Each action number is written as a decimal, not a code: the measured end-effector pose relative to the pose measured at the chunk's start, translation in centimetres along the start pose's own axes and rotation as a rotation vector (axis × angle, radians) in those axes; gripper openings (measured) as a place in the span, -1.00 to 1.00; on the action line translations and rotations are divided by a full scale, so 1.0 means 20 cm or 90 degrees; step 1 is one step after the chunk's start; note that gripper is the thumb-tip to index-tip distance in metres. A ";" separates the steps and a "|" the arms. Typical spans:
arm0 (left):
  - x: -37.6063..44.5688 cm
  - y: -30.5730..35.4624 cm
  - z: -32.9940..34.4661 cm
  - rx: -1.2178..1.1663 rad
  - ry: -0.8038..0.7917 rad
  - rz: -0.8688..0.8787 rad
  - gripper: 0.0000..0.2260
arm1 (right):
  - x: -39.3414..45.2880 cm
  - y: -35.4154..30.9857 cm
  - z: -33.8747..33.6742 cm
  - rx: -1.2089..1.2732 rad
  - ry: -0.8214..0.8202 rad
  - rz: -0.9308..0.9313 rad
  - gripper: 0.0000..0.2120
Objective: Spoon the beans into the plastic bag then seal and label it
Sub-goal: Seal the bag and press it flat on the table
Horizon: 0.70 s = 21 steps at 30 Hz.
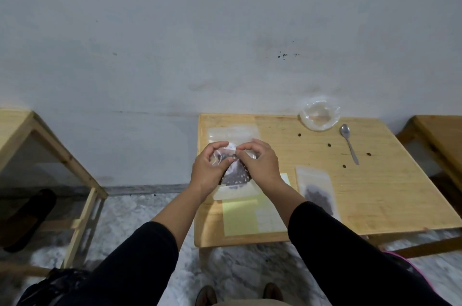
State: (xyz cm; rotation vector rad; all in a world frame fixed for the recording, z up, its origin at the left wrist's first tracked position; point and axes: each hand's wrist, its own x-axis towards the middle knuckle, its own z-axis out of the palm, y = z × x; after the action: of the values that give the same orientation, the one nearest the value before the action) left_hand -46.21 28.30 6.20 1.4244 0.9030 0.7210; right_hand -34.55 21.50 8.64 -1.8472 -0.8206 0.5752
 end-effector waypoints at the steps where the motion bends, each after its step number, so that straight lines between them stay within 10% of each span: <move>1: 0.00 0.00 0.00 -0.005 -0.017 0.000 -0.73 | 0.00 0.00 0.00 0.020 -0.012 0.014 -0.92; 21: 0.08 0.00 0.16 0.024 0.032 -0.056 -0.88 | 0.06 0.08 -0.11 0.100 -0.038 0.111 -0.95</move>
State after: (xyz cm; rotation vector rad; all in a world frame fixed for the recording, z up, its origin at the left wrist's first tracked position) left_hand -42.57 28.12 5.86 1.3968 1.0164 0.6791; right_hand -31.65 20.66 8.04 -1.7732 -0.6378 0.7864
